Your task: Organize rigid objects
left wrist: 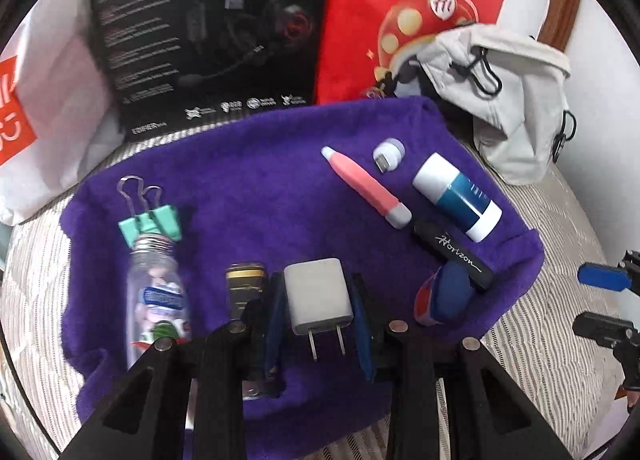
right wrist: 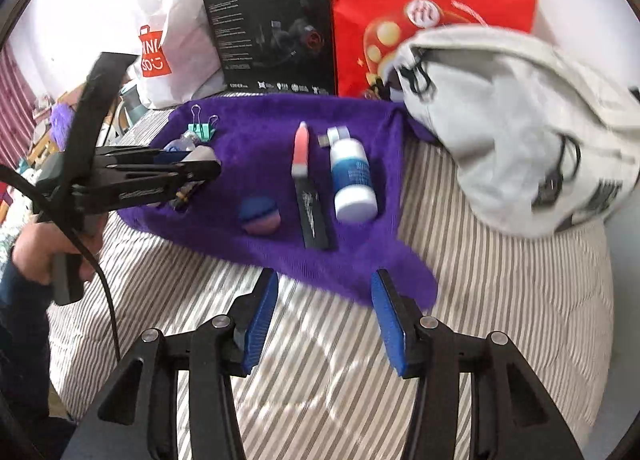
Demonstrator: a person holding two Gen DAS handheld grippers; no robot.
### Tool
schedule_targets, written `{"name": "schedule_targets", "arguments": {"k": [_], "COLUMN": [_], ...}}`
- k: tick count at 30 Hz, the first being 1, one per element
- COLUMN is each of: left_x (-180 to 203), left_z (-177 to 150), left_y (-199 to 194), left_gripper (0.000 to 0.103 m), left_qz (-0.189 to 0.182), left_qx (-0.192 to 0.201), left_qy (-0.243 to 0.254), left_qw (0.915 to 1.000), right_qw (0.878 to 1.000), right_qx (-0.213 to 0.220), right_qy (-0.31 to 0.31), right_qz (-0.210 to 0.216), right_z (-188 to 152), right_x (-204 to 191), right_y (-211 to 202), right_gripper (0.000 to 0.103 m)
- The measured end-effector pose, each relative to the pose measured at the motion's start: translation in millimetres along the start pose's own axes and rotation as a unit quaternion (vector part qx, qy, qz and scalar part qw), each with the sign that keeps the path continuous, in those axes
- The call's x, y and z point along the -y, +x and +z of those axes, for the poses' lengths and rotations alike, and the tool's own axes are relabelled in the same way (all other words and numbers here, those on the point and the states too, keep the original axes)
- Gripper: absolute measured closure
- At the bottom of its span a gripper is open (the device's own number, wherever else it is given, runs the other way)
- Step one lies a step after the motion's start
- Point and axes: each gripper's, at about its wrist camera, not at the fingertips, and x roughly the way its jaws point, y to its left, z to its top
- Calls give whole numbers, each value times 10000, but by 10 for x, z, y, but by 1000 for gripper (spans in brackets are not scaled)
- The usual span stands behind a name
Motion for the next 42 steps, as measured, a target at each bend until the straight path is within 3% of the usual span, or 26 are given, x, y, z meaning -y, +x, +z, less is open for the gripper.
{"name": "schedule_targets", "arguments": {"k": [4,12,20,31,34,35,36,38,42], "left_x": [44,63,62,174,181,166,144,102,-13], "left_z": [-81,-160,-177,-244,-313,-350,-378,-458,-599], "left_y": [145,183,163,-182,-370,-441,-497,-631,-774], "left_gripper": [73,73,67,64,45,31,25,22,6], "left_qz": [74,292,191,98,139,173,204,240,337], "left_qx": [-194,-199,-249,-43,78,138,192,297,290], "left_qy": [132,403,501,413,373,326,280,159,-156], "left_qw": [9997,9986,9983,9991,9992,9992,9992,9991,9989], "right_qw": [9995,9985,9985,9980,9972,9967,9963,9948,9928], "right_qx": [-105,-307,-279,-37,80,128,172,274,340], "right_qy": [305,446,450,624,722,767,804,951,1049], "right_qz": [71,102,126,80,-155,-240,-249,-234,-478], "right_z": [-148,-281,-316,-357,-356,-354,-354,-347,-359], "right_x": [84,118,79,0,-64,-87,-95,-140,-271], "right_y": [59,114,51,-153,-200,-215,-228,-254,-288], "right_gripper": [54,52,52,49,36,32,31,25,16]}}
